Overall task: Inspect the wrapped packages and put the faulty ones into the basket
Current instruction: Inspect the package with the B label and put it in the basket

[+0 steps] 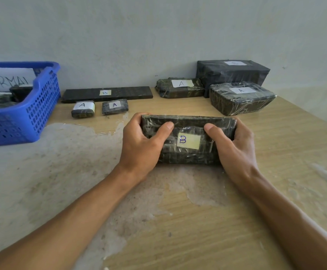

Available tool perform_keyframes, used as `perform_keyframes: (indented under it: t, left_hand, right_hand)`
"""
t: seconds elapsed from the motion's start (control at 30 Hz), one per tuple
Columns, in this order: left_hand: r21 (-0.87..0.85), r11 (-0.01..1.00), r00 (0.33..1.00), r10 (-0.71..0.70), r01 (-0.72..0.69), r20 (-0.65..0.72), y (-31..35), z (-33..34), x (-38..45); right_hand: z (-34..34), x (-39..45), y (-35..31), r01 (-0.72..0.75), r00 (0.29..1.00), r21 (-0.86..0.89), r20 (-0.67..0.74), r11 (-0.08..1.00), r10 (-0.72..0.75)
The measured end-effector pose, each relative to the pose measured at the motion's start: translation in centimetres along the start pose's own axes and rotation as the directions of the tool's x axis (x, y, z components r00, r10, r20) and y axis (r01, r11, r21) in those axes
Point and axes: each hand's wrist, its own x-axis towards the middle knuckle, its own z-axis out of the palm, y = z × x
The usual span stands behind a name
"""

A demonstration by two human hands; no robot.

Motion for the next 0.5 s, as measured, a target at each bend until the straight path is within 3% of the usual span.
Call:
perform_keyframes:
  t: [0.5]
  left_hand:
    - [-0.064,0.995,0.995,-0.070,0.074,0.066,-0.21,-0.24,0.46]
  right_hand:
    - [-0.03,0.35,-0.09,-0.027,0.999,0.080,0.040,0.996,0.024]
